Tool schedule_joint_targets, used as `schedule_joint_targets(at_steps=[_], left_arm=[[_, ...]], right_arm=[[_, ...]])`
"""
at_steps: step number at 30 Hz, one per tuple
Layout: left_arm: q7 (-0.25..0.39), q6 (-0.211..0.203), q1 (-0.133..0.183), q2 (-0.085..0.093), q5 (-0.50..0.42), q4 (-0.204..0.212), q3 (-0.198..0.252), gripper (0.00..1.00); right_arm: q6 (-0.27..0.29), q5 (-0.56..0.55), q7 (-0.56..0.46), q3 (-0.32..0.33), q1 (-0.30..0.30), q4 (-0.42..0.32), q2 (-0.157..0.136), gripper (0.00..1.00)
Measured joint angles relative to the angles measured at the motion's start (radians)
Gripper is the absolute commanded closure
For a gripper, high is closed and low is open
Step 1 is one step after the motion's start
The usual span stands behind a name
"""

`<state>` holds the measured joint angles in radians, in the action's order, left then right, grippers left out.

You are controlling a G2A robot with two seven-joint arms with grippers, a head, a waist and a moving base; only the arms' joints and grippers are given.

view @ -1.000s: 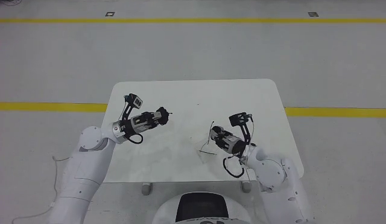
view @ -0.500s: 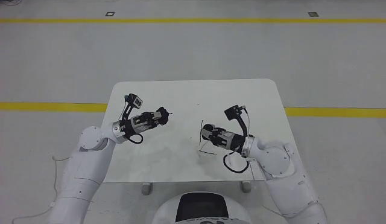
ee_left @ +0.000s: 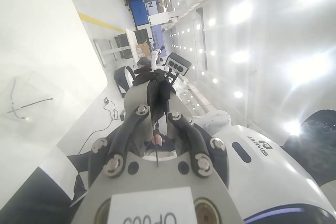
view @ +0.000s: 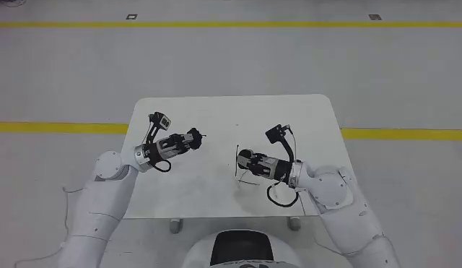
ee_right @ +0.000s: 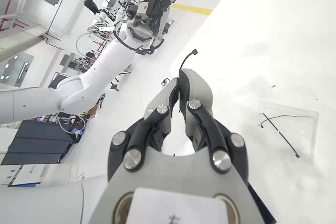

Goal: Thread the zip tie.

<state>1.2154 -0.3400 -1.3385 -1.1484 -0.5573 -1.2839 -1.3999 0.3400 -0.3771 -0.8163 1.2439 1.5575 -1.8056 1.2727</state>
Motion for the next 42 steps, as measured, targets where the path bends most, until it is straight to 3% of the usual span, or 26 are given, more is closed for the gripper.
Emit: schedule_joint_targets(at_steps=[5, 13, 26, 36, 42], left_arm=[[0.000, 0.000, 0.000, 0.000, 0.000, 0.000, 0.000, 1.00], [0.000, 0.000, 0.000, 0.000, 0.000, 0.000, 0.000, 1.00], [0.000, 0.000, 0.000, 0.000, 0.000, 0.000, 0.000, 1.00], [-0.001, 0.000, 0.000, 0.000, 0.000, -0.001, 0.001, 1.00], [-0.080, 0.001, -0.033, 0.000, 0.054, -0.042, 0.038, 1.00]], right_arm=[[0.000, 0.049, 0.109, 0.003, 0.013, -0.016, -0.010, 1.00], [0.000, 0.087, 0.194, -0.004, 0.017, -0.044, -0.043, 1.00], [0.000, 0.023, 0.376, -0.103, -0.055, -0.016, -0.101, 1.00], [0.000, 0.014, 0.384, -0.105, -0.055, -0.016, -0.103, 1.00], [0.000, -0.002, 0.451, -0.122, -0.063, -0.005, -0.097, 1.00]])
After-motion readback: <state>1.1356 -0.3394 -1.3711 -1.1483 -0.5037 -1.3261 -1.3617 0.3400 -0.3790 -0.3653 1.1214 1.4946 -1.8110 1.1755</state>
